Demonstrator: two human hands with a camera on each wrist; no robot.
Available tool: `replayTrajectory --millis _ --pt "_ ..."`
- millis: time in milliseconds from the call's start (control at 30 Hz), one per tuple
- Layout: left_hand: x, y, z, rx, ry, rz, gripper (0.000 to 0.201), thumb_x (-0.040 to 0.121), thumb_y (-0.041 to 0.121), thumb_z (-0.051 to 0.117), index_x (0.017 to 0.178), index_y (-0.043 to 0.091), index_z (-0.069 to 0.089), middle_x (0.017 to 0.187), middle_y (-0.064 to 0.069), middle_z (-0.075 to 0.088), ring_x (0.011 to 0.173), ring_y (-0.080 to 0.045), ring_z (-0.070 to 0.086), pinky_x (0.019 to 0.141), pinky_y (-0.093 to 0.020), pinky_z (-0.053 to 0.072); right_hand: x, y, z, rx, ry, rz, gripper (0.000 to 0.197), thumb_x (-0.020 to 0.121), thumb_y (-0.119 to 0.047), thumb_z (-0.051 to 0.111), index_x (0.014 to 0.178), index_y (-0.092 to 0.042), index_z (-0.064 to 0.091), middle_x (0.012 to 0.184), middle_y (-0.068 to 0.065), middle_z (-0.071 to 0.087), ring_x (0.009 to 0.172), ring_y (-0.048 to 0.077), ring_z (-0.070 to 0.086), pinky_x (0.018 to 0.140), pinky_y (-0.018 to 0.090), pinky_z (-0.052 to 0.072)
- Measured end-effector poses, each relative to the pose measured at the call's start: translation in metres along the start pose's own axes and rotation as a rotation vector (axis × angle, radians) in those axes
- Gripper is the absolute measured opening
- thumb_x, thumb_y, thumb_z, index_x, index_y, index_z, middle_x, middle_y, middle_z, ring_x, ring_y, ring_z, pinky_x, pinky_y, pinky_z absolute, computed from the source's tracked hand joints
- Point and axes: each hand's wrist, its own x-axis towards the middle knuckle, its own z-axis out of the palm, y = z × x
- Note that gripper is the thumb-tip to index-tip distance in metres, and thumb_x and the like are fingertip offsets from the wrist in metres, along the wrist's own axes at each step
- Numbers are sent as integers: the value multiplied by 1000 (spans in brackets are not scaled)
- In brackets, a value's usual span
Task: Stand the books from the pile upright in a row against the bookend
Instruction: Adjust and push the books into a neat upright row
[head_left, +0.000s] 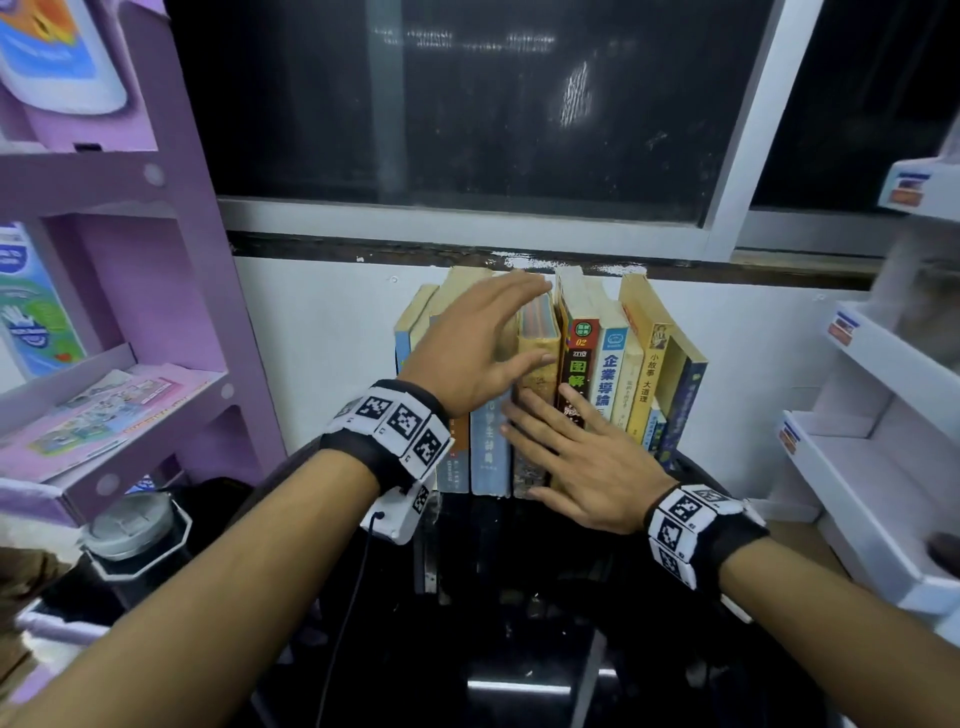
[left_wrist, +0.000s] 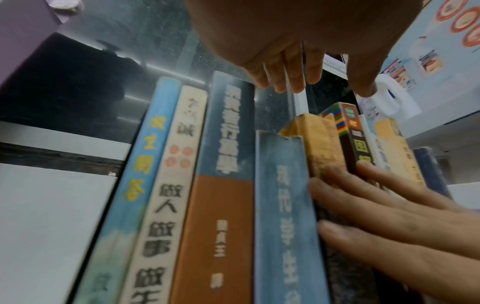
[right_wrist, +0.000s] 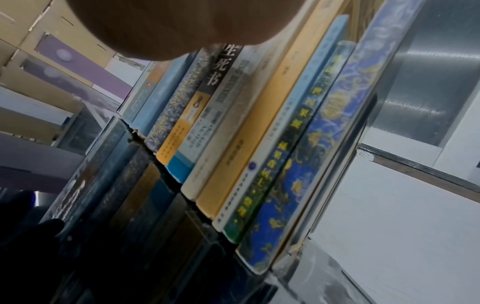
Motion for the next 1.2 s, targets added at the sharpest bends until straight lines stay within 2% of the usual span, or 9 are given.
replayTrajectory --millis 167,300,567,700,933,1100,1200 --pt "4 7 20 -141 -129 -77 76 88 41 63 150 21 24 155 0 29 142 -11 24 112 -22 17 3 -1 10 15 32 -1 73 98 -56 32 155 -13 17 162 9 12 151 25 5 121 50 -3" --pt "5 5 32 -75 -213 -47 78 89 37 62 151 17 20 151 -2 37 135 -14 36 112 -30 27 3 1 17 6 70 -14 74 97 -55 36 154 -12 17 159 8 16 150 24 7 121 51 -5" --pt "7 -5 33 -26 -203 -36 74 88 34 65 149 16 27 146 -5 46 134 -20 40 110 -33 31 6 0 25 1 57 0 75 98 -55 33 156 -11 14 162 10 13 151 26 3 120 52 -4" --pt "6 -4 34 -36 -196 -42 74 87 35 65 149 17 28 145 -5 47 133 -21 41 110 -35 33 6 -1 23 -5 42 5 75 98 -55 34 155 -11 16 162 11 14 151 27 4 120 51 -8" --pt "9 6 32 -187 -170 -104 74 88 43 62 148 18 27 147 -2 43 132 -13 40 111 -38 33 -5 2 8 7 57 -39 68 99 -49 32 154 -10 21 162 12 15 151 27 7 121 52 0" --pt "23 17 34 -98 -99 -78 80 82 59 57 147 23 29 153 -1 34 139 -16 30 112 -35 24 -28 10 8 -6 34 -43 69 97 -45 40 155 -11 20 163 9 11 151 24 4 121 52 1" --pt "33 26 40 -71 -96 -73 80 80 61 61 145 24 33 151 1 37 138 -17 33 112 -37 27 -35 17 11 -9 16 -50 69 97 -45 40 154 -11 21 163 9 12 151 24 6 121 52 2"
